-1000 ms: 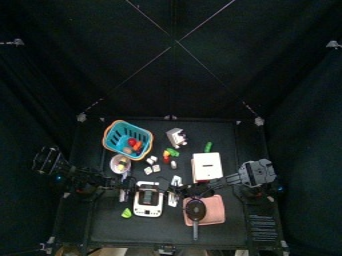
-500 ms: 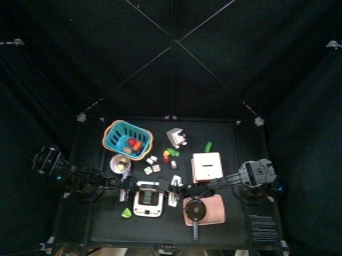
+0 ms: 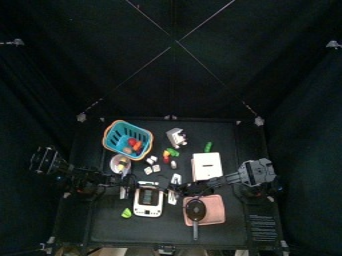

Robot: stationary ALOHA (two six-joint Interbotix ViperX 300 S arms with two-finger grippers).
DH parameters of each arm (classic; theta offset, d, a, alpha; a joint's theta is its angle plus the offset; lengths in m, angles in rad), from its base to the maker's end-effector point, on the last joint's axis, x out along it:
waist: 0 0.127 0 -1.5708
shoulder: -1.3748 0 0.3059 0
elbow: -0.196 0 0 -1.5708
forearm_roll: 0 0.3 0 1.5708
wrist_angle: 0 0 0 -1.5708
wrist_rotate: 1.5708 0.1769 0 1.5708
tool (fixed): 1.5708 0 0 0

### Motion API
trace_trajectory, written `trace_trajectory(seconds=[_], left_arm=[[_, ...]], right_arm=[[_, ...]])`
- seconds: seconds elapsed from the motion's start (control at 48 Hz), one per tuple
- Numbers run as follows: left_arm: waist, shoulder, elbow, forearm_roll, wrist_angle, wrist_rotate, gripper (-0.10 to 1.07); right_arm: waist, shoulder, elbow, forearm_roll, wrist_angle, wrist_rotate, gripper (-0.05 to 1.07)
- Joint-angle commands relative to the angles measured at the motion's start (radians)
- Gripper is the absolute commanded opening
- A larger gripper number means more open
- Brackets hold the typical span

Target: Cut sushi piece

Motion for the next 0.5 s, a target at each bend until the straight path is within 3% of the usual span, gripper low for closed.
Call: trace_trajectory(seconds=[0.0, 0.479], left_arm=[[-0.003, -0.014, -0.026, 0.006, -0.005, 0.002, 0.22], [-0.011, -0.17, -0.032, 0.069, 0.06, 0.002, 0.23]], right_arm=[[-0.014, -0.071, -0.041, -0.008, -0.005, 0.0, 0.4], [-0.011, -0.132, -0.051, -0.072, 0.002, -0.005, 0.4]])
